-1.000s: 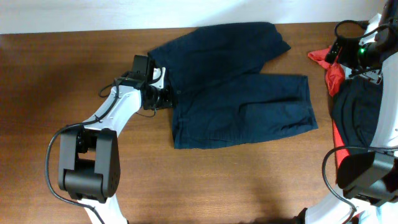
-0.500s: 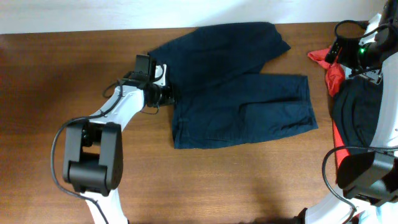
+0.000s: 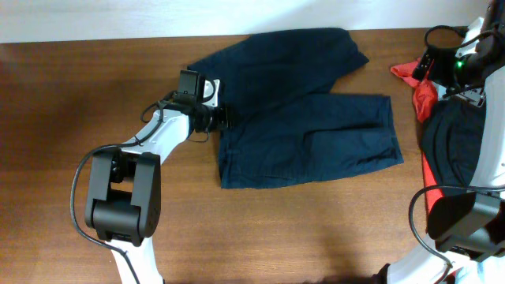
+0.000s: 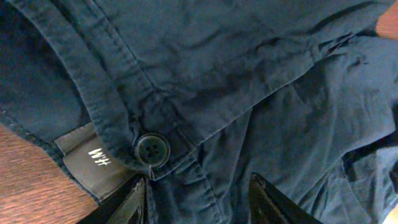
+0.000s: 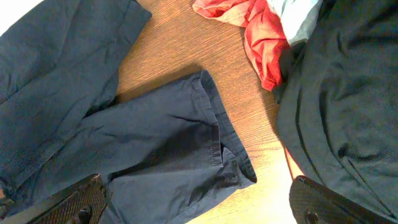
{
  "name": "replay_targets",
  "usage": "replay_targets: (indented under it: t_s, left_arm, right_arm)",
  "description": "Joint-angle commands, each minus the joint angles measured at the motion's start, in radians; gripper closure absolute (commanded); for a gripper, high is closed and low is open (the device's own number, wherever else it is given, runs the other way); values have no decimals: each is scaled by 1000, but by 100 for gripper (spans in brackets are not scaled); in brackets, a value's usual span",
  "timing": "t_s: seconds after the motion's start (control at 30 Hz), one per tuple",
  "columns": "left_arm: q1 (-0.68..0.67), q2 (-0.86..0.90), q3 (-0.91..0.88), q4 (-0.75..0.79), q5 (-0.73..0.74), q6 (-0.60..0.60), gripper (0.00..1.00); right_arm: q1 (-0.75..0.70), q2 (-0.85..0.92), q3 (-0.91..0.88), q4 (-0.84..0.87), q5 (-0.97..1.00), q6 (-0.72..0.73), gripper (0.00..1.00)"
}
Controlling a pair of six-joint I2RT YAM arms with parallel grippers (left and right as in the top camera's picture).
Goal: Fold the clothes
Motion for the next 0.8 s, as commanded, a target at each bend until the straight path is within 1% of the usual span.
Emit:
replay_targets:
  t_s: [0.0, 0.1, 0.13, 0.17, 0.23, 0.27, 0.43, 0.63, 0.77]
  left_arm:
    - [-2, 7, 6, 8, 40, -6, 48]
    - [-2, 7, 6, 8, 40, -6, 49]
    - [-2, 7, 6, 8, 40, -6, 52]
    - [-2, 7, 6, 8, 40, -6, 57]
    - [-2, 7, 6, 8, 40, -6, 81]
    - [-2, 7, 6, 7, 40, -6, 99]
    - [10, 6, 6, -12, 40, -6, 100]
    - [62, 4, 6, -74, 39, -5, 100]
    - [76, 4, 6, -95, -25, -5, 100]
  right_arm:
    - [-2, 3, 5, 0, 9, -10, 1]
    - [-2, 3, 5, 0, 9, -10, 1]
    - [-2, 3, 5, 0, 9, -10, 2]
    - [-2, 3, 5, 0, 9, -10, 2]
    - [-2, 3, 5, 0, 9, -10, 2]
    - [-2, 3, 5, 0, 9, -10, 2]
    - [-2, 3, 5, 0, 9, -10, 2]
    - [-2, 3, 5, 0, 9, -10, 2]
    - [-2, 3, 5, 0, 9, -10, 1]
